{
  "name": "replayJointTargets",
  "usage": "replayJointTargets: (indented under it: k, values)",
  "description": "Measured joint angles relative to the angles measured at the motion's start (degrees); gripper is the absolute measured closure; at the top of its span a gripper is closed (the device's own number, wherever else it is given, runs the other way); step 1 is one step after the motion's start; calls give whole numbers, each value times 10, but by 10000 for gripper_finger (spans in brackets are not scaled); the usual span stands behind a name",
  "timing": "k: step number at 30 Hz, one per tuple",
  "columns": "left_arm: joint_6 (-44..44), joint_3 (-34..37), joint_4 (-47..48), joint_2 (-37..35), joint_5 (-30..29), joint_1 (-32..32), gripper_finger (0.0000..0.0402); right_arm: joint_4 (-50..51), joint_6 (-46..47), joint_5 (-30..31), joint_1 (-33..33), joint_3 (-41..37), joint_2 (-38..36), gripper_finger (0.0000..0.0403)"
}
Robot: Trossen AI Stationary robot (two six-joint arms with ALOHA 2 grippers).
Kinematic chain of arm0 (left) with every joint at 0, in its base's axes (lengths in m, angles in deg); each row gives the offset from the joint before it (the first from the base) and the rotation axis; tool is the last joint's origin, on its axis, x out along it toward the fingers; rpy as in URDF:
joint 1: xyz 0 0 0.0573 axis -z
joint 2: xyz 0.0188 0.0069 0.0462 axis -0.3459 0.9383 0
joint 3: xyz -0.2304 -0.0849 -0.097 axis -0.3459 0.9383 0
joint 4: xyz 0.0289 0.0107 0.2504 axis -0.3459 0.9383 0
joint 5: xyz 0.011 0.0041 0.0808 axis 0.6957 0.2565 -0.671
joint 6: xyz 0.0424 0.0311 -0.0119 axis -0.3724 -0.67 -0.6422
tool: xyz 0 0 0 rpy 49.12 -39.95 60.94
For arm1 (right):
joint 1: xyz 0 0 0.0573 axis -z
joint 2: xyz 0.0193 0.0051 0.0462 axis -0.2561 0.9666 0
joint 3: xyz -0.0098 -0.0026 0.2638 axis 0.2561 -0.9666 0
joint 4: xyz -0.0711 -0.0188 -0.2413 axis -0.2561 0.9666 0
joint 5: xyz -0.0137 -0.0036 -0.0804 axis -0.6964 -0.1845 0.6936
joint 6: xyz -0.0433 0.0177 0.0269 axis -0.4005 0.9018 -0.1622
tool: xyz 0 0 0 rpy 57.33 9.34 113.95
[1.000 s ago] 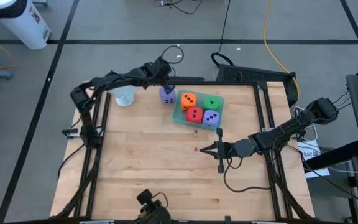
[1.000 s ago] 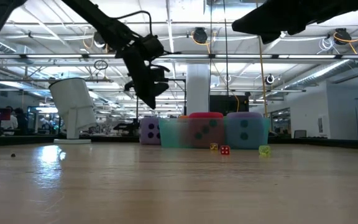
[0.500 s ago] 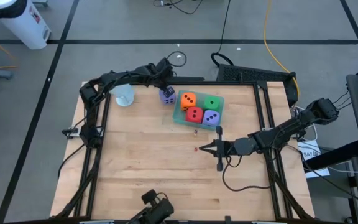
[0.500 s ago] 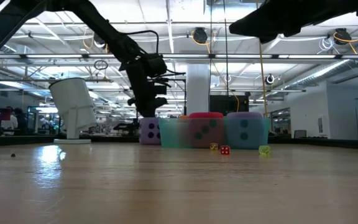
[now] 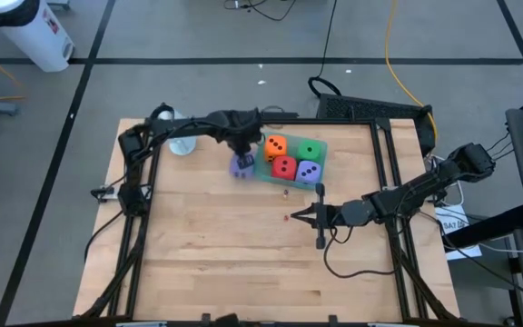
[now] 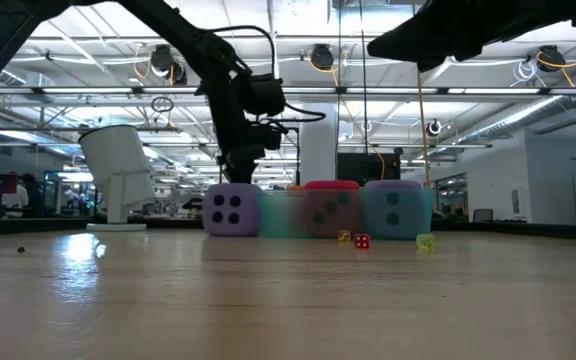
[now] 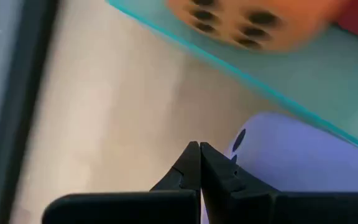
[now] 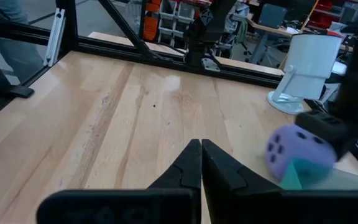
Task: Pick & Place Dice
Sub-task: Put the large purple die into the blue bin
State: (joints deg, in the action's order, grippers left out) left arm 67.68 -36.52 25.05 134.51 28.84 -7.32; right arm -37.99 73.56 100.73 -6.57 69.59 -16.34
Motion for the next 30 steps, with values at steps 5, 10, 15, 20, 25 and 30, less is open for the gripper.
replayJointTargets:
  k: [5,10,15,20,25,30]
  values:
    - [45,3,73,-20,5,57,401,5,0,0,0,0,0,402]
    - [78,3,114,-37,-2,131,401,5,0,0,0,0,0,402]
    - [108,4,123,-54,2,221,401,7,8,0,0,0,0,402]
    - [143,4,122,-85,-21,296,401,12,13,0,0,0,0,403]
    - [194,10,118,-170,-123,345,401,15,7,0,-1,0,0,402]
    - [206,101,27,-348,-161,375,401,8,48,2,1,0,0,387]
